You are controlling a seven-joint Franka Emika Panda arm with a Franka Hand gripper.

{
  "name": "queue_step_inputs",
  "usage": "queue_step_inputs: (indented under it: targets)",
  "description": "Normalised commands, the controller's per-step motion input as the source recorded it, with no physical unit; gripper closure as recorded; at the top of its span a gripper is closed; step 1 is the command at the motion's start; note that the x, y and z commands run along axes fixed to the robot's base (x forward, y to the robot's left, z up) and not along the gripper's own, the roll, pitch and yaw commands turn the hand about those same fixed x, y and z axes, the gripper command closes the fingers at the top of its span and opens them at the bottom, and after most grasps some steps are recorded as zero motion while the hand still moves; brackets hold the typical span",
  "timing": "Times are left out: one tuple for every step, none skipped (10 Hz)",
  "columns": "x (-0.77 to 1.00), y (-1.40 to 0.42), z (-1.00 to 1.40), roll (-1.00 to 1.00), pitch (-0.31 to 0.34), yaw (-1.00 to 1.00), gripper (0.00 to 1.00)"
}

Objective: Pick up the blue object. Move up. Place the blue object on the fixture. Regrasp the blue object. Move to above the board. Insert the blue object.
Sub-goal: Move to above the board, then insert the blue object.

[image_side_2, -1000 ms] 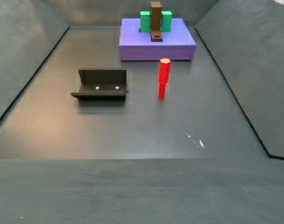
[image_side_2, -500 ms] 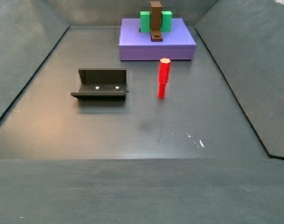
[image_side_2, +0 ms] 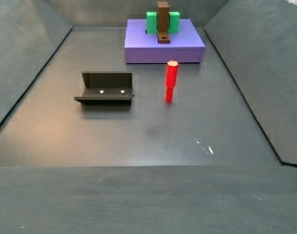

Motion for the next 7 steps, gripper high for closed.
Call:
queue_step_inputs:
  targets:
    - [-0.05, 0.00, 0.00, -0.31, -0.047, -0.02, 1.00]
    - [0.00, 0.00, -0.02, 0.00, 0.000, 0.00, 1.00]
    - [0.00, 0.00, -0.05, 0.00, 0.000, 0.00, 1.00]
    - [0.00, 0.00, -0.08, 0.00, -0.003, 0.00, 1.00]
    - [0.00, 0.00, -0.12, 0.00, -0.029, 0.00, 1.00]
    - [0.00, 0.00, -0.13, 0.00, -0.034, 0.00, 1.00]
    - [-0.03, -0.03, -0.20, 0.00, -0.056, 0.00, 1.00]
